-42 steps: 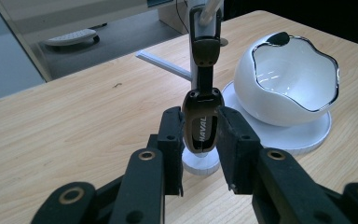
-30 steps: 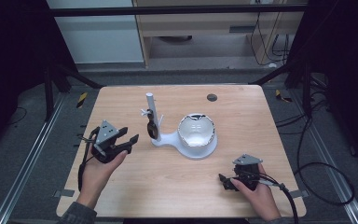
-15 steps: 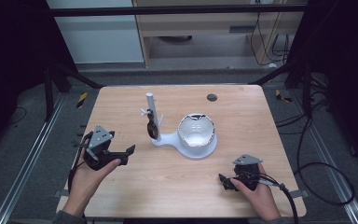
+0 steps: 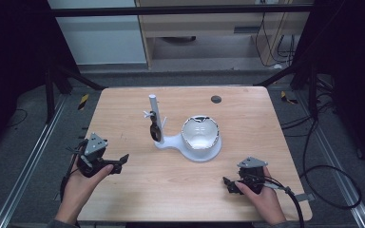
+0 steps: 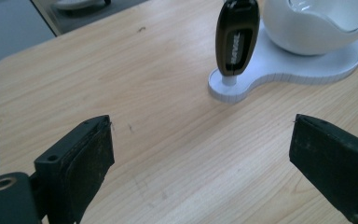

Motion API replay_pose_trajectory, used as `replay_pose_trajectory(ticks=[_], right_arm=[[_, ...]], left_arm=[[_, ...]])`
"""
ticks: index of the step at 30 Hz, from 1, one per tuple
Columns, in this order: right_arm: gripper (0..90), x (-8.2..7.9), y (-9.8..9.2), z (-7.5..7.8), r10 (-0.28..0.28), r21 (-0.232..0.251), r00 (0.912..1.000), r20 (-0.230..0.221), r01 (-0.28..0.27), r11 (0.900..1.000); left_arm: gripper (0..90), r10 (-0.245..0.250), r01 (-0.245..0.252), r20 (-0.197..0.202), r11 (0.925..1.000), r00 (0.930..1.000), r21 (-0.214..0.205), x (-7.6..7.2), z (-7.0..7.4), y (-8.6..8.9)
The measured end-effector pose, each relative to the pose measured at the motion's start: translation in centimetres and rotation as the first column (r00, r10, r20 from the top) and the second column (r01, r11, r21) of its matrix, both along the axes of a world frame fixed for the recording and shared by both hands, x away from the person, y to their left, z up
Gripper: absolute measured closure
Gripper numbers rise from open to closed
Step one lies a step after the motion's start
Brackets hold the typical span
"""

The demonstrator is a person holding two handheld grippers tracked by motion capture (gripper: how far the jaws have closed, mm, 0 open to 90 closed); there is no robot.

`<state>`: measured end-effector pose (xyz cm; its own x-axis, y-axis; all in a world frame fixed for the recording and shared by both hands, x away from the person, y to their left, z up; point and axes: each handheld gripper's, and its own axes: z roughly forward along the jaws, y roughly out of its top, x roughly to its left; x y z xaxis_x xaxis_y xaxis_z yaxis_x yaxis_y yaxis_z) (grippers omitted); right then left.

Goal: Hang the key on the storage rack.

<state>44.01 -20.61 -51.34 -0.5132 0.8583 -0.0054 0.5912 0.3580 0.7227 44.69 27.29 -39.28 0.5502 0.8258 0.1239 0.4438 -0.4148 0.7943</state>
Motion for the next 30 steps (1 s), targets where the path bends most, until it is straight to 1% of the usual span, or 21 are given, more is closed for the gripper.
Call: replay_pose_trajectory(ticks=[2, 7, 10, 16, 19, 24, 28, 30], right_arm=[[0.5, 0.0, 0.0, 0.0, 0.000, 0.000, 1.0000, 0.000, 0.000, 1.0000], [0.5, 0.0, 0.0, 0.0, 0.000, 0.000, 1.0000, 0.000, 0.000, 1.0000], [0.5, 0.0, 0.0, 0.0, 0.000, 0.000, 1.0000, 0.000, 0.000, 1.0000], [0.5, 0.0, 0.0, 0.0, 0.000, 0.000, 1.0000, 0.000, 0.000, 1.0000], [0.5, 0.0, 0.0, 0.0, 0.000, 0.000, 1.0000, 0.000, 0.000, 1.0000], [0.5, 0.0, 0.0, 0.0, -0.001, 0.000, 1.0000, 0.000, 0.001, 1.0000], [0.5, 0.0, 0.0, 0.0, 0.000, -0.001, 1.0000, 0.001, 0.000, 1.0000], [0.5, 0.0, 0.0, 0.0, -0.002, 0.000, 1.0000, 0.000, 0.002, 1.0000]], left_arm=[[5.8, 0.005, -0.005, -0.009, 1.0000, 0.9999, 0.001, 0.1, -0.3, 0.3], [5.5, 0.014, -0.013, -0.030, 0.9991, 0.9994, 0.040, 0.2, -1.2, 1.1], [5.5, 0.024, -0.021, -0.050, 0.9983, 0.9985, 0.055, 0.4, -1.7, 1.8], [5.5, 0.060, -0.055, -0.075, 0.9964, 0.9954, 0.064, 0.6, -2.9, 3.2], [5.5, 0.069, -0.064, -0.085, 0.9958, 0.9939, 0.066, 0.7, -3.5, 3.7], [5.5, 0.084, -0.075, -0.107, 0.9940, 0.9908, 0.079, 1.1, -4.6, 4.1], [5.5, 0.089, -0.079, -0.121, 0.9933, 0.9887, 0.085, 1.6, -5.6, 4.1], [5.5, 0.091, -0.078, -0.136, 0.9921, 0.9866, 0.098, 1.8, -6.1, 4.0]])
